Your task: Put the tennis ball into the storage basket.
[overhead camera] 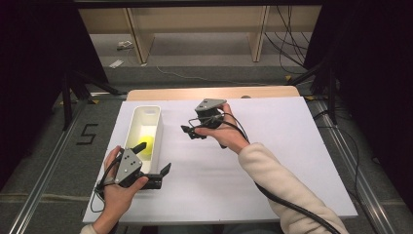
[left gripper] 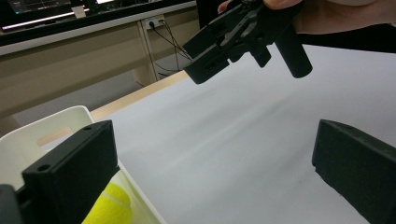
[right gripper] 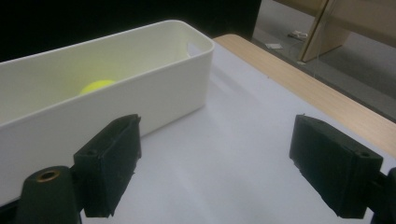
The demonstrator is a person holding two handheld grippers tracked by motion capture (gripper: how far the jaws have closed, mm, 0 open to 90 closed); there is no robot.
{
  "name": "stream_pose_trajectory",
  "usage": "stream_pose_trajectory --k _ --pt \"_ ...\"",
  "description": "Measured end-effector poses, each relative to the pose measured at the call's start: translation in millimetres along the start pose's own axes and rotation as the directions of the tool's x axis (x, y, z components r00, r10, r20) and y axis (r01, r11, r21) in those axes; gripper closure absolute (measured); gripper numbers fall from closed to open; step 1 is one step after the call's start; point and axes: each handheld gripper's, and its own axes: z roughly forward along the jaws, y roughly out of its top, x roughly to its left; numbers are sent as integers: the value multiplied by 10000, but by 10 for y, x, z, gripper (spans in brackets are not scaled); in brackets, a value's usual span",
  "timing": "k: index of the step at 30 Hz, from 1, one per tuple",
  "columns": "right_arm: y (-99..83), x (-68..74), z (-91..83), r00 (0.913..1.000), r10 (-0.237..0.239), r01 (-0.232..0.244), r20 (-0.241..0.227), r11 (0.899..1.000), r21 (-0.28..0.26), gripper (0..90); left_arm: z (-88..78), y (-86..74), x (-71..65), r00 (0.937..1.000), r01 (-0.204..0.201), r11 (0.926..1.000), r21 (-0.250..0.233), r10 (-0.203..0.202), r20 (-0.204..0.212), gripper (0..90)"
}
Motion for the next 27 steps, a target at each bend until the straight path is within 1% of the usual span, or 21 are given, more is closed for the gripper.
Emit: stream_pose_trajectory --k 7,17,27 --pt "-58 -88 -125 9996 171 -170 234 9999 -32 172 -2 0 5 10000 -18 10000 2 18 14 0" --pt "-145 -211 -301 9981 274 -268 551 9996 -107 173 1 0 5 10000 -30 10000 2 30 -14 0" --pt "-245 -283 -428 9965 401 -395 736 9992 -97 173 2 -1 7 10000 8 10000 7 -8 -41 0"
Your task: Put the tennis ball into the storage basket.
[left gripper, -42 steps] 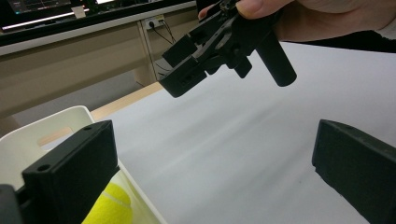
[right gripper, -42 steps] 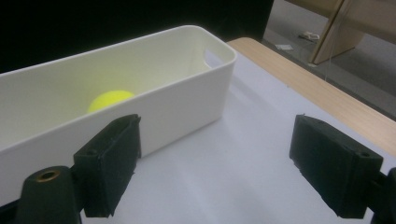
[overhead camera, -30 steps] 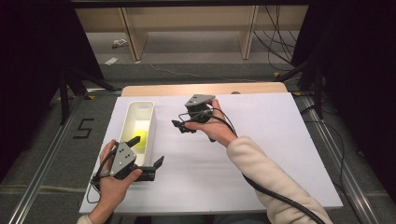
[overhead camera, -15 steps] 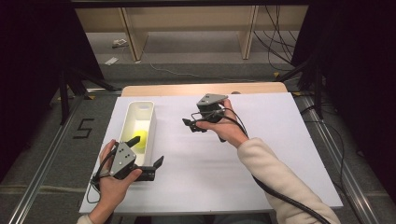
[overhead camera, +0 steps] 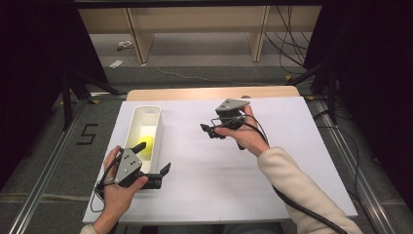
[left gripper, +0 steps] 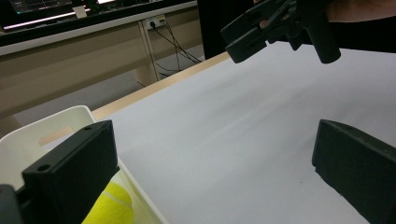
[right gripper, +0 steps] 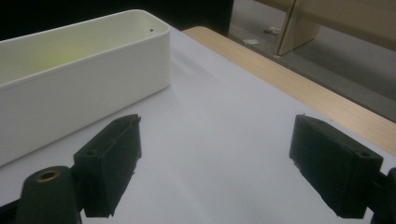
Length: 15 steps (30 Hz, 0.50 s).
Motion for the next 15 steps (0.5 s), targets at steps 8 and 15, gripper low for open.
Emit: stream_pose_trajectory --k 8,15 --pt "-68 -56 -94 9999 99 -99 135 10000 -8 174 1 1 -3 10000 -49 10000 12 49 17 0" --pt "-163 -111 -175 9993 280 -281 235 9996 29 174 5 -1 -3 10000 -7 10000 8 7 11 0"
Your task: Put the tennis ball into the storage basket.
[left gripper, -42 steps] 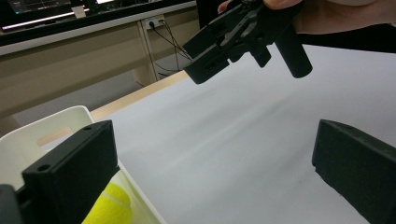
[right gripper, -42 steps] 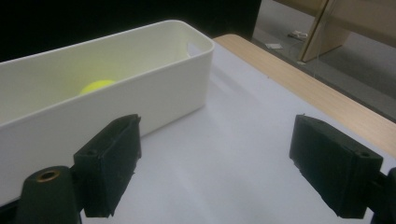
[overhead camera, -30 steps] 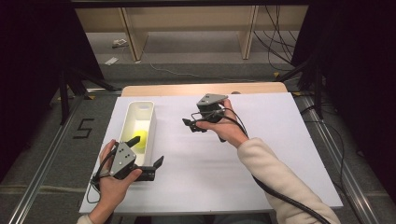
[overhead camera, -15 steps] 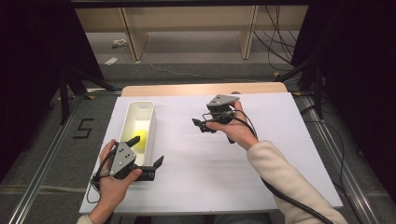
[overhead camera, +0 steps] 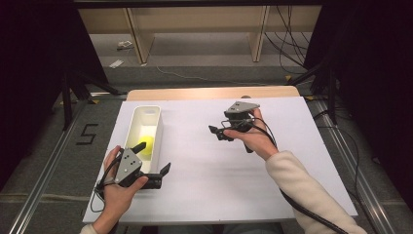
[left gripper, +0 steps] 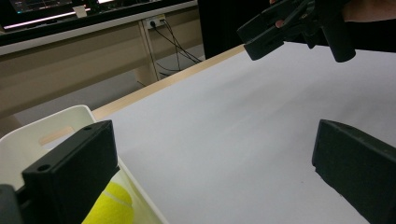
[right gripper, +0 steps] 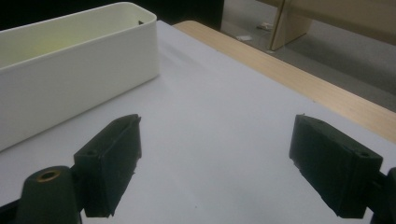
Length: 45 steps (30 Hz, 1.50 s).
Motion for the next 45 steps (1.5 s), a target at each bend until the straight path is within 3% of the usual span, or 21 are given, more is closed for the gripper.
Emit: stream_pose_trajectory --k 16,45 --pt "-140 -109 -267 9992 256 -253 308 9996 -99 174 -2 3 -4 10000 -11 10000 -29 11 -18 0" --pt "-366 -210 -575 9964 521 -515 674 9986 -104 174 -6 10 -3 10000 -20 10000 -54 19 -53 0"
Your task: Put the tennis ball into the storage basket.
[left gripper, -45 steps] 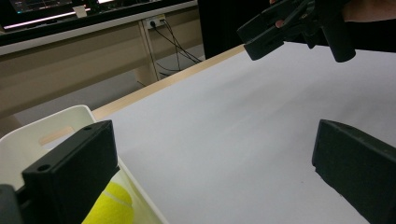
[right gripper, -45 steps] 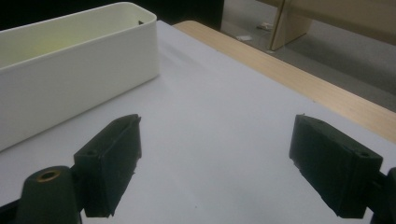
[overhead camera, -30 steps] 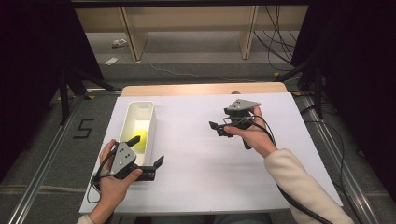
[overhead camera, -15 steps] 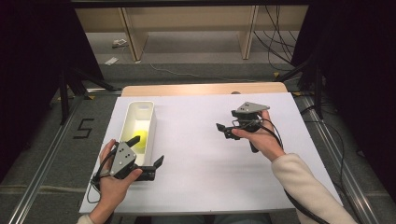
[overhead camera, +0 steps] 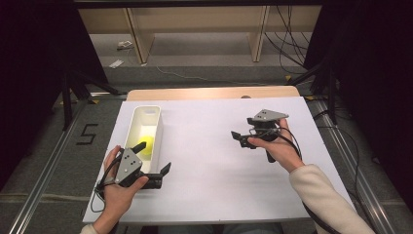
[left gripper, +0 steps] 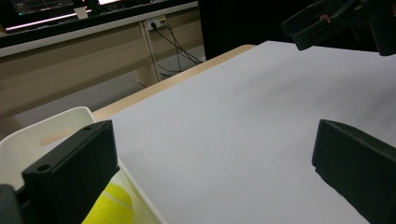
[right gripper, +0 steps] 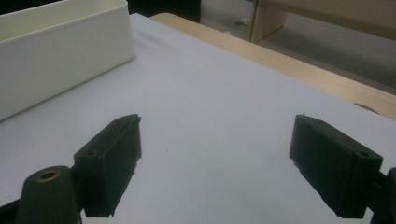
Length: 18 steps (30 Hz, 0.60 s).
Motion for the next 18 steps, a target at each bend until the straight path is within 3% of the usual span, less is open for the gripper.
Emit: stream_pose_trajectory --k 18 --pt "-178 -63 -195 9997 92 -94 207 9999 96 174 -2 -6 5 10000 67 10000 6 -67 -24 0"
